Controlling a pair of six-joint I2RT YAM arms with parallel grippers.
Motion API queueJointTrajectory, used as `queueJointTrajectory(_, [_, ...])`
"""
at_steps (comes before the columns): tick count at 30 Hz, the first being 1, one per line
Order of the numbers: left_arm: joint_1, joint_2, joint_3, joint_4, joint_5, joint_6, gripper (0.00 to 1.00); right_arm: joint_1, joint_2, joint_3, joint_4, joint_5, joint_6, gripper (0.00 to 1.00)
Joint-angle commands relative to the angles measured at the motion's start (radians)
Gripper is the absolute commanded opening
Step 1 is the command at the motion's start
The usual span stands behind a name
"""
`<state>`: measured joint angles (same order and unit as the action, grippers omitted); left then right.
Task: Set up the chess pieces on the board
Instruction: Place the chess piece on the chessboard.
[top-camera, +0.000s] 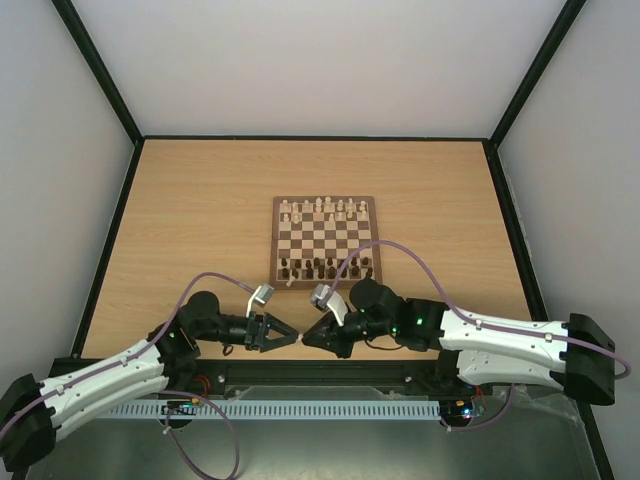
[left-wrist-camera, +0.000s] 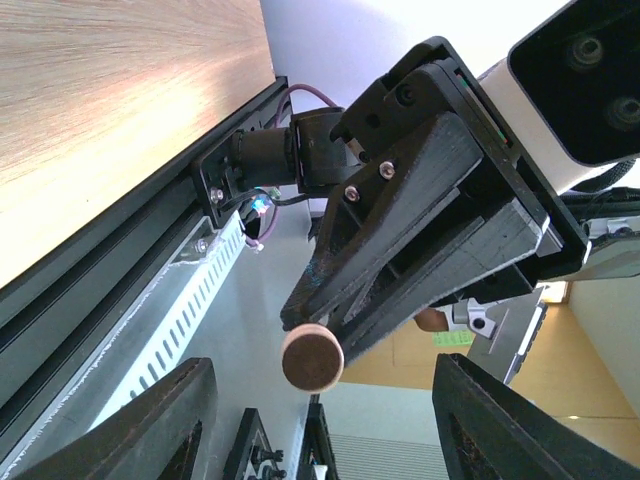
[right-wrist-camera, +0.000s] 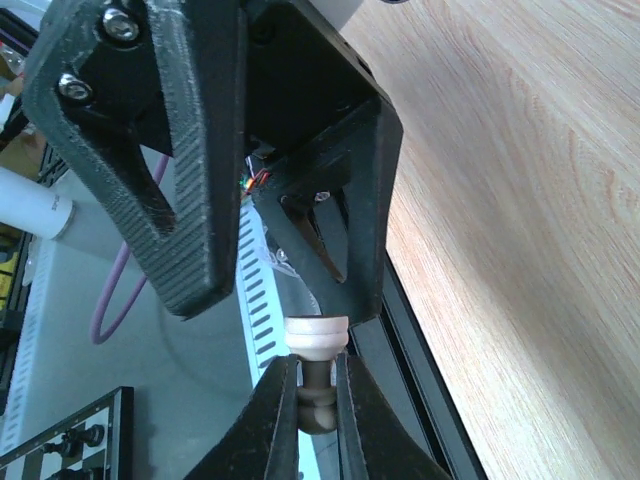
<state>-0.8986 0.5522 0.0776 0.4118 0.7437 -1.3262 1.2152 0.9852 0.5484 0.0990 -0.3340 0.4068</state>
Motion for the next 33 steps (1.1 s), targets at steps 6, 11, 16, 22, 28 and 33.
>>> queueJointTrajectory(6, [-0.004, 0.022, -0.009, 0.043, 0.009, 0.018, 0.53, 0.023, 0.021, 0.039, 0.022, -0.027, -0.015, 0.02])
queueJointTrajectory(11, [-0.004, 0.028, -0.012, 0.041, 0.007, 0.021, 0.47, 0.026, 0.033, 0.044, 0.029, -0.026, -0.017, 0.02])
queueJointTrajectory(16, [-0.004, 0.027, -0.014, 0.033, 0.007, 0.024, 0.41, 0.026, 0.036, 0.043, 0.033, -0.022, -0.02, 0.02])
queueJointTrajectory(22, [-0.004, 0.028, -0.018, 0.033, 0.004, 0.024, 0.26, 0.026, 0.041, 0.04, 0.039, -0.021, -0.02, 0.02])
queueJointTrajectory(28, [-0.004, 0.031, -0.018, 0.032, 0.005, 0.027, 0.17, 0.026, 0.047, 0.039, 0.044, -0.015, -0.022, 0.02])
queueJointTrajectory(33, [-0.003, 0.029, -0.019, 0.027, 0.002, 0.028, 0.1, 0.026, 0.048, 0.04, 0.047, -0.008, -0.02, 0.02])
